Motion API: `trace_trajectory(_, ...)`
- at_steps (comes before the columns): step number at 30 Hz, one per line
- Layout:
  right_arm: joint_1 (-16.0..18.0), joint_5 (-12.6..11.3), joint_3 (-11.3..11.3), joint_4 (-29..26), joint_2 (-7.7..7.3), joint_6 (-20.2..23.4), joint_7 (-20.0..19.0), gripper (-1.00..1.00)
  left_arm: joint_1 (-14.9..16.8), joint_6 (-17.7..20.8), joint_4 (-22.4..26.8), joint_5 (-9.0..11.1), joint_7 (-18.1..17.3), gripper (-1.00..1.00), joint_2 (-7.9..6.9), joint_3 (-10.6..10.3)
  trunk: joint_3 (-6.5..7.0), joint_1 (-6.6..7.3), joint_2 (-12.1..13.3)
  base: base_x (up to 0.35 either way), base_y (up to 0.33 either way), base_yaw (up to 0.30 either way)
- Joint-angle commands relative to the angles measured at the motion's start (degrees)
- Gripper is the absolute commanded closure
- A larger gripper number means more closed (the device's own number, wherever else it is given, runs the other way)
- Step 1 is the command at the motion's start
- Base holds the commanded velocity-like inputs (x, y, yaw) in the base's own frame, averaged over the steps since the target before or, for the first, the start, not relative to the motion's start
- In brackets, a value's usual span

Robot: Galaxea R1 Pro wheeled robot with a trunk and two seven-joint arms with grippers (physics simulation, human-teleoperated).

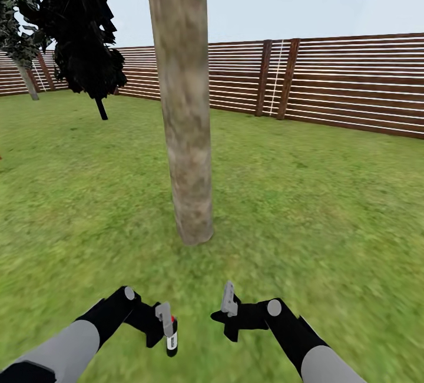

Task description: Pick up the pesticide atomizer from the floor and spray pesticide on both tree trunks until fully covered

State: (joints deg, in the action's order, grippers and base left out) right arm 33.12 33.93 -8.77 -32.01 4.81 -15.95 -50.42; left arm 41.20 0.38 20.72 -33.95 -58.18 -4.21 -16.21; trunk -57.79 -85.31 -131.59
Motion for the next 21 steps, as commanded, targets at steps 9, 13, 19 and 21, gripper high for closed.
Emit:
trace_trajectory(9, 0.0, 0.5, 0.1, -0.1, 0.02, -0.3, 0.0, 1.00, -0.2, -0.1, 0.1, -0.2, 7.8, 1.00, 2.75, -1.1, -0.05, 0.01, 0.0, 0.000, 0.000, 0.000)
trace_trajectory(13, 0.0, 0.5, 0.1, -0.1, 0.02, -0.3, 0.0, 1.00, -0.3, -0.3, 0.1, -0.1, 8.2, 1.00, 3.48, -1.8, -0.05, 0.01, 0.0, 0.000, 0.000, 0.000)
trace_trajectory(19, 0.0, 0.5, 0.1, -0.1, 0.02, -0.3, 0.0, 1.00, -0.2, -3.5, -0.1, 0.3, 8.3, 1.00, 5.10, -7.9, -0.05, 0.01, 0.0, 0.000, 0.000, 0.000)
trace_trajectory(21, 0.0, 0.5, 0.1, -0.2, 0.02, -0.3, 0.0, 1.00, -0.2, -3.6, -0.1, 0.3, 8.3, 1.00, 6.03, -8.0, -0.05, 0.01, 0.0, 0.000, 0.000, 0.000)
